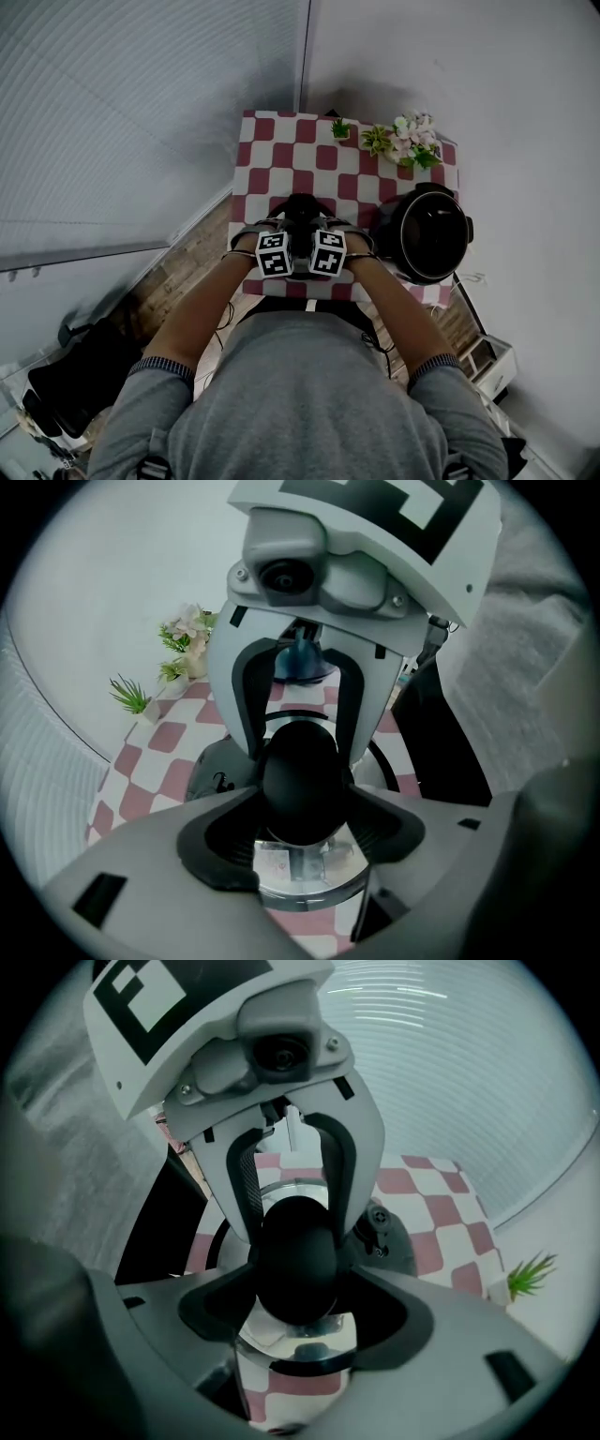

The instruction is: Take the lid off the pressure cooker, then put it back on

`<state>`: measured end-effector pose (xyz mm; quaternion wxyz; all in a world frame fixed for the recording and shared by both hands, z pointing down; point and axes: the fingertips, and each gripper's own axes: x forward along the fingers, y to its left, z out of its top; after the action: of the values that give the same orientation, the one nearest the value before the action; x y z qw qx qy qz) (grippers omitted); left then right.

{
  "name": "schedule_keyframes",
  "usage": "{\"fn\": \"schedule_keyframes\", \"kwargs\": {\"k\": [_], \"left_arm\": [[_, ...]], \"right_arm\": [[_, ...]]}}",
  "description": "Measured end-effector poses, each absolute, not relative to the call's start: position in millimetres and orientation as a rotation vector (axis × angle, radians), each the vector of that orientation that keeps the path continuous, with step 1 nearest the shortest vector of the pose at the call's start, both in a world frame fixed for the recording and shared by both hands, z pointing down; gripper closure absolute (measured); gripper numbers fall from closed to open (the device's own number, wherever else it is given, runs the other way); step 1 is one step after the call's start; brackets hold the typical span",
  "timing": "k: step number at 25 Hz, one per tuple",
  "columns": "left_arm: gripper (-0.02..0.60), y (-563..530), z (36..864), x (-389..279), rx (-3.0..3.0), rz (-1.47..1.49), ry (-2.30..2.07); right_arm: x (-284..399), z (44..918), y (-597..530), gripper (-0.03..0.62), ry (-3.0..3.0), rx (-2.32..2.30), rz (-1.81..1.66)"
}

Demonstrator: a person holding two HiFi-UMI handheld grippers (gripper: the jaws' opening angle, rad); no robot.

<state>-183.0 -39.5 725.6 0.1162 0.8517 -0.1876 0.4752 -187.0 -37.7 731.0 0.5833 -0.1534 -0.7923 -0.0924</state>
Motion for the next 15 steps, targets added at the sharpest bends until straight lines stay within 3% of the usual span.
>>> {"fn": "schedule_keyframes", "kwargs": {"k": [15], "left_arm": [[0.286, -39.1, 725.3, -182.3, 2.491, 1.392, -0.533]], "right_arm": [[-187.6, 736.9, -33.2, 0.303, -1.857, -0.367, -0.199]]}}
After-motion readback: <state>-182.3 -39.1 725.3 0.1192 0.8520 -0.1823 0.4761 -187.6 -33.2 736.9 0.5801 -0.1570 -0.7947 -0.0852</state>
